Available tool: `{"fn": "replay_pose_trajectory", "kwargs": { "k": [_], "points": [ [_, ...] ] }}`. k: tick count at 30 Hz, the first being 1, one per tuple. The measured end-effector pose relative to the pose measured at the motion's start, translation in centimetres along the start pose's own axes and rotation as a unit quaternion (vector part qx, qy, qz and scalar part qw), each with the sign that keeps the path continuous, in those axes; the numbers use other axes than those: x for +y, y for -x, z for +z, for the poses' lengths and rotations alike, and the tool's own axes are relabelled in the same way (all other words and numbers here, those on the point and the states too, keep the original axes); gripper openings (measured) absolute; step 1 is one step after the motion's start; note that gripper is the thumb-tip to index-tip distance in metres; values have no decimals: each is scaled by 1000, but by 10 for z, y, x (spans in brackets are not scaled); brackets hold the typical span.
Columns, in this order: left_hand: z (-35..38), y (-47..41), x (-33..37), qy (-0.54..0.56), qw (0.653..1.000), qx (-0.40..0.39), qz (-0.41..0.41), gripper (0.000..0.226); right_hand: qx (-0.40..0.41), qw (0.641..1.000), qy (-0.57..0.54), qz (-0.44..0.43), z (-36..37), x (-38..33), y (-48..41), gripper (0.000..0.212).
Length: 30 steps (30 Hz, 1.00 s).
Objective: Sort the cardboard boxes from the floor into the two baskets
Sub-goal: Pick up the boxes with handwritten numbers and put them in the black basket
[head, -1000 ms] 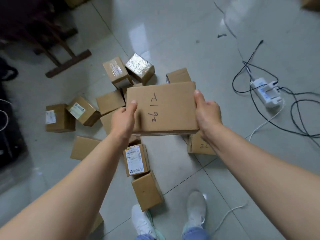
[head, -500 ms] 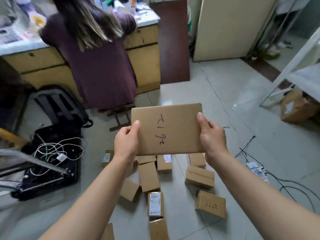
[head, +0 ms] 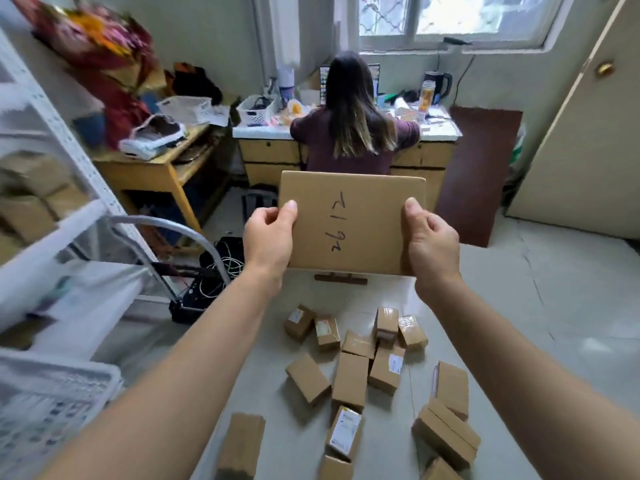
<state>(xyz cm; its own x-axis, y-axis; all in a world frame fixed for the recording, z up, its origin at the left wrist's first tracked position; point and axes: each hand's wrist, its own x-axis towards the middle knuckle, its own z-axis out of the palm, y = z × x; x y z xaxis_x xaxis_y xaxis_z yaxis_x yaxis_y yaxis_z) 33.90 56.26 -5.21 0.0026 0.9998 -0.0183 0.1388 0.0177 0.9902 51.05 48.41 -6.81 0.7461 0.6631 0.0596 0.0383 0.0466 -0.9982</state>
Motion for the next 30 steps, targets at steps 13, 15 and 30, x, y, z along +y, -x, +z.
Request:
{"fn": "replay_pose_trajectory", "kwargs": {
  "k": [13, 15, 30],
  "points": [
    [-183, 109, -3, 23, 941, 336, -13, 22, -307, 951, -6, -40, 124, -34, 120, 33],
    [-223, 131, -7, 18, 922, 387, -16, 20, -352, 935, -1, -30, 153, -34, 158, 34],
    [-518, 305, -91, 43, 764, 635, -106, 23, -632, 774, 37, -37, 344, -15, 494, 32]
  ]
}}
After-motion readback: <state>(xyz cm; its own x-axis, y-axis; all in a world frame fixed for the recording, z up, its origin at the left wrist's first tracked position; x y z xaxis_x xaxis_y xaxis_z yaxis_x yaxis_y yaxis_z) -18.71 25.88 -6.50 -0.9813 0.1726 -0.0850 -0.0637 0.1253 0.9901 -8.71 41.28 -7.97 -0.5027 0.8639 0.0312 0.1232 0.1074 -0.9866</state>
